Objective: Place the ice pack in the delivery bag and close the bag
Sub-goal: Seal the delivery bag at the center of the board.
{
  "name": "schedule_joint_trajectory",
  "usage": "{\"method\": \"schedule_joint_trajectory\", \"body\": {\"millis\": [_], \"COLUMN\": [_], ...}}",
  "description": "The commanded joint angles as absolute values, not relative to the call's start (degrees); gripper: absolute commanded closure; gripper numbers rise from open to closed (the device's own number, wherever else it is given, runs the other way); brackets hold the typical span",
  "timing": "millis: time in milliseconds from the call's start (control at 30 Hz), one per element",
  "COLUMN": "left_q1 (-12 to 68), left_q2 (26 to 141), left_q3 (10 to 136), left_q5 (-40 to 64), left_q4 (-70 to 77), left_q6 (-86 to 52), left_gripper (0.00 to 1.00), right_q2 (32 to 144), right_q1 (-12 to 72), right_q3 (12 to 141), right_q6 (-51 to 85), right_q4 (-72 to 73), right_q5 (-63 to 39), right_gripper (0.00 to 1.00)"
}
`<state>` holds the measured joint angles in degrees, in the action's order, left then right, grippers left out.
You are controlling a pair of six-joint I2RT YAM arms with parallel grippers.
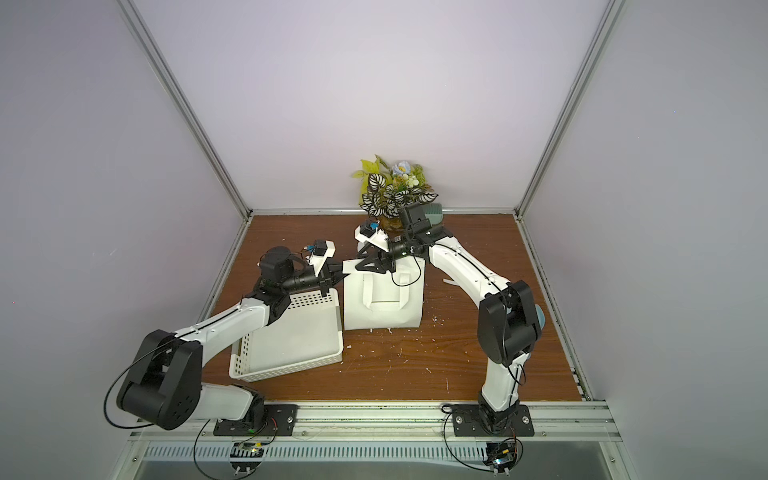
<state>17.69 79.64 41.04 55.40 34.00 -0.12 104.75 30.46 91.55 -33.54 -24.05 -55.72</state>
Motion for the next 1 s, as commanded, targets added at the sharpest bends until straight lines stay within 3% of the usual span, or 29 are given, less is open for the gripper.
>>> {"method": "schedule_joint_trajectory", "body": {"millis": [0, 100, 267, 433, 533, 633, 967], "left_q1": [18.70, 18.80, 19.16, 19.16, 19.12, 18.19, 14.07], "left_q2": [78.31, 78.31, 78.23, 78.02, 77.55, 76.44, 66.74], "left_q3": [42.46, 42.70, 43.07, 42.93, 42.97, 43.05, 42.96], "left_q5": [55.92, 55.68, 54.76, 53.85, 53.14, 52.65, 47.82], "left_q4": [33.27, 32.53, 30.86, 30.83, 30.16, 28.46, 13.74], "left_q6": [1.57, 2.15, 3.34, 3.50, 3.74, 3.83, 3.44], "left_gripper": [1.00, 1.00, 1.00, 1.00, 0.95, 0.79, 0.56], "right_q2": [106.14, 106.95, 107.05, 106.20, 105.59, 105.29, 105.38], "right_q1": [31.09, 31.46, 31.80, 31.79, 31.77, 31.82, 31.73], "right_q3": [92.78, 93.97, 94.35, 93.72, 92.94, 92.37, 92.51], "right_q6": [-35.01, -35.94, -35.98, -36.73, -37.10, -37.18, -37.38], "right_q4": [-29.02, -30.39, -30.65, -30.67, -30.27, -29.85, -29.53], "right_q5": [-53.67, -52.98, -52.03, -51.17, -51.17, -51.12, -50.94], "right_gripper": [0.55, 0.65, 0.91, 0.93, 0.98, 0.98, 0.99]}}
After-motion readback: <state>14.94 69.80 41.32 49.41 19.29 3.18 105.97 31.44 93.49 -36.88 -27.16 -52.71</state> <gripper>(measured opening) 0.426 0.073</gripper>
